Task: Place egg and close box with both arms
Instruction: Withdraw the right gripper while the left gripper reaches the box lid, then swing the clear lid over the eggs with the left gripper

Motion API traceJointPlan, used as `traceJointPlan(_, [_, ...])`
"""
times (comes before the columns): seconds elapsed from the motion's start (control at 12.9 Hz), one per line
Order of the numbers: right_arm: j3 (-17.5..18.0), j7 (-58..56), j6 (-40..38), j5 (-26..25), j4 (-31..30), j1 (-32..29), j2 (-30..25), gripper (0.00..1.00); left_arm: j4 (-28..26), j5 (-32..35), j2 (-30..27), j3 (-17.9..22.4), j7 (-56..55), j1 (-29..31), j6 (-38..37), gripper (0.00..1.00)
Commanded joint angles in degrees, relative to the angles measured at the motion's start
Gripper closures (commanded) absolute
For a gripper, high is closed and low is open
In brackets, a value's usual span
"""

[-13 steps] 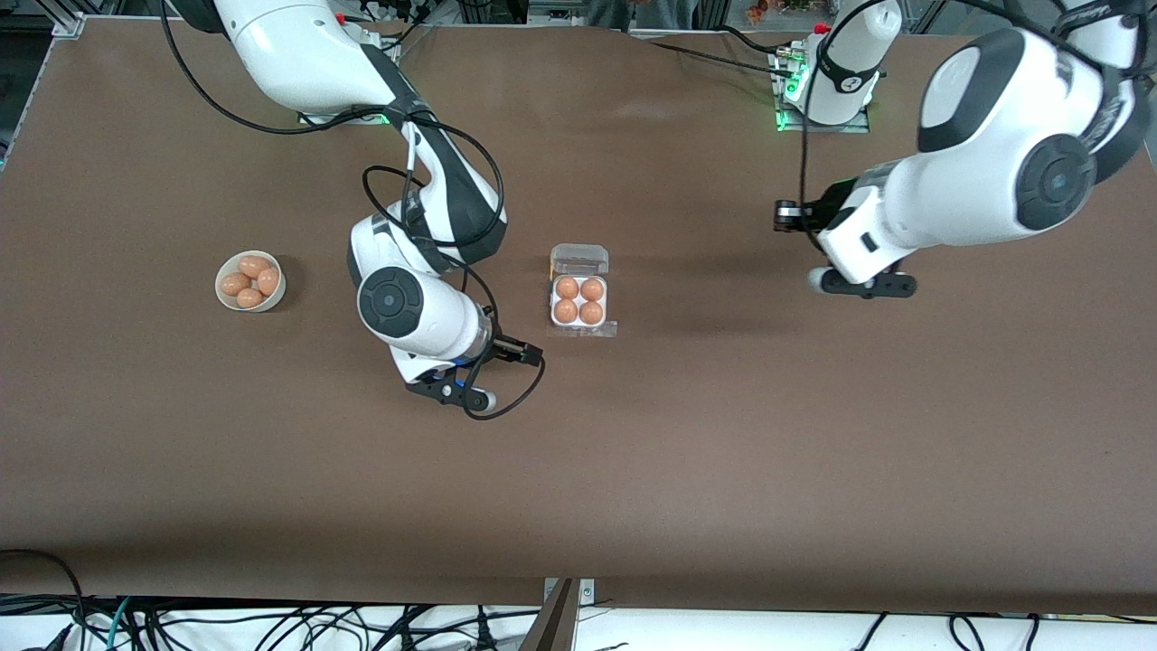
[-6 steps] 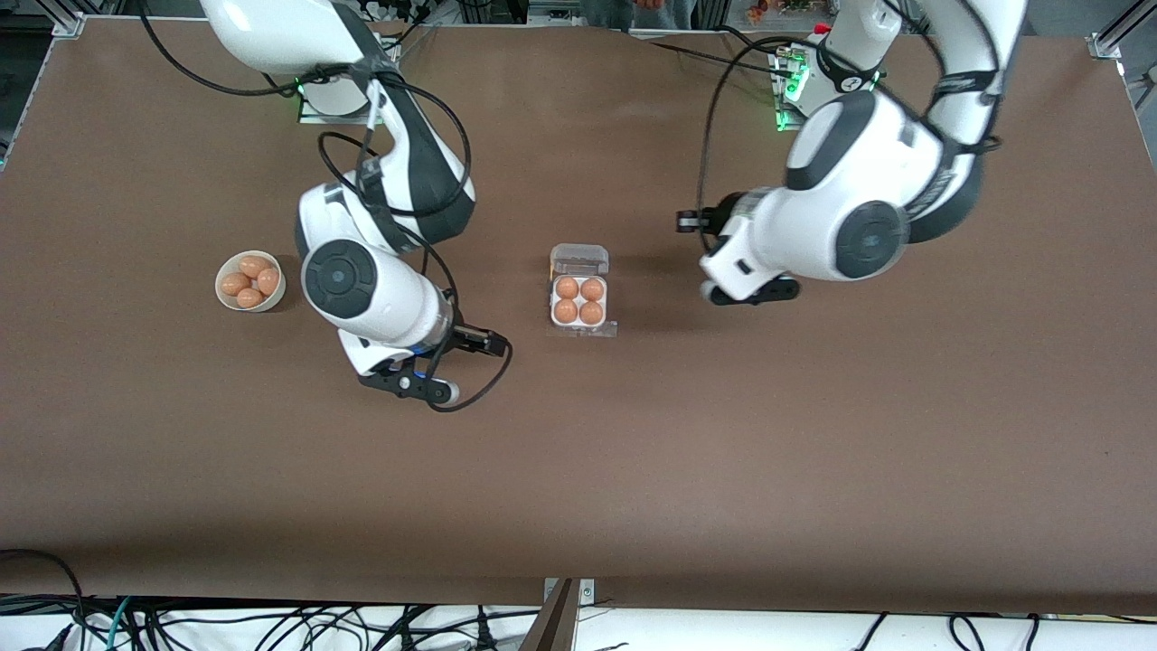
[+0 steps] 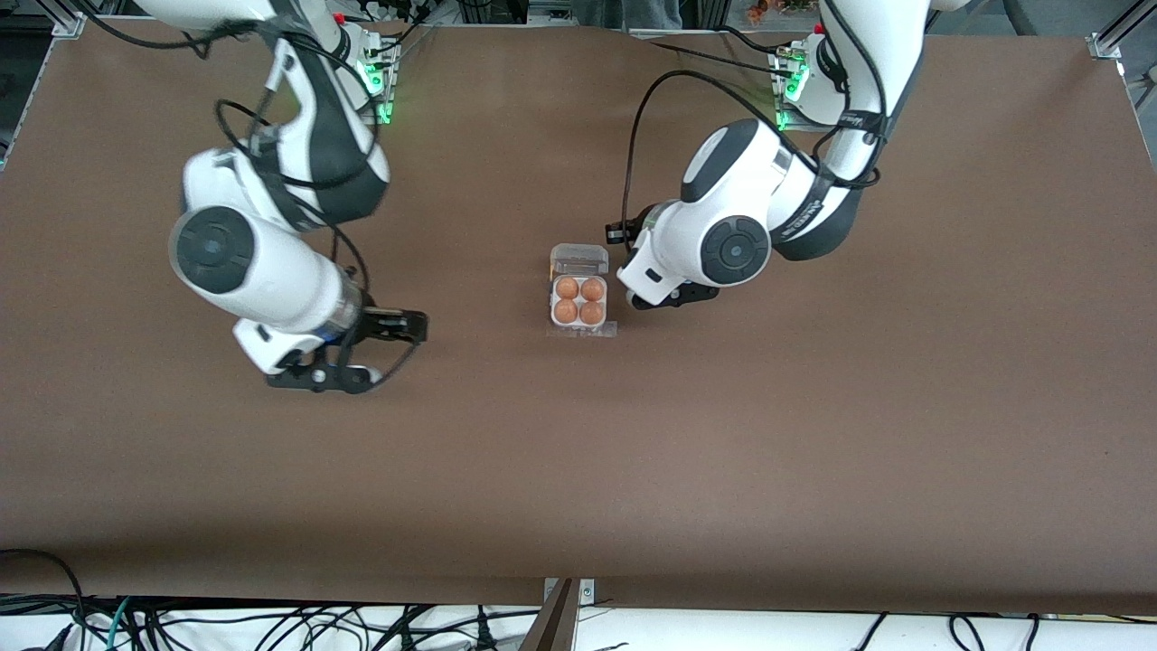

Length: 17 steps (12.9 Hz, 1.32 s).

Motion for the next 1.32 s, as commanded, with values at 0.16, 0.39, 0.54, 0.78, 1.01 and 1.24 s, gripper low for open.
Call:
traceJointPlan(0.16, [8.2, -4.0, -2.3, -1.3, -14.0, -13.2, -18.0, 0.0, 2.1, -1.3, 4.5, 0.8, -2.6, -4.9, 4.4, 0.86])
traceJointPlan(0.39, [7.8, -7.4, -7.8, -2.3, -13.2, -14.7, -21.1, 0.0, 1.5, -1.1, 5.4, 0.8, -2.8, -6.6, 4.2, 0.87])
traceJointPlan(0.54, [7.7, -8.2, -8.7, -5.0, -11.9, -14.9, -21.1, 0.0, 1.7, -0.7, 6.6, 0.8, -3.7, -7.3, 4.2, 0.87])
traceJointPlan(0.78, [8.2, -8.6, -9.3, -6.1, -10.5, -16.4, -22.5, 0.0, 1.7, -0.5, 8.0, 1.0, -4.2, -8.6, 4.4, 0.87])
traceJointPlan(1.01, [7.8, -9.7, -9.4, -6.2, -10.8, -18.4, -23.1, 0.0, 1.8, -0.5, 8.4, 1.0, -4.2, -8.6, 4.5, 0.92])
traceJointPlan(1.24, [7.7, -14.7, -9.2, -6.2, -10.8, -20.4, -23.1, 0.0, 2.1, -0.5, 8.4, 1.2, -4.2, -8.5, 4.5, 0.94])
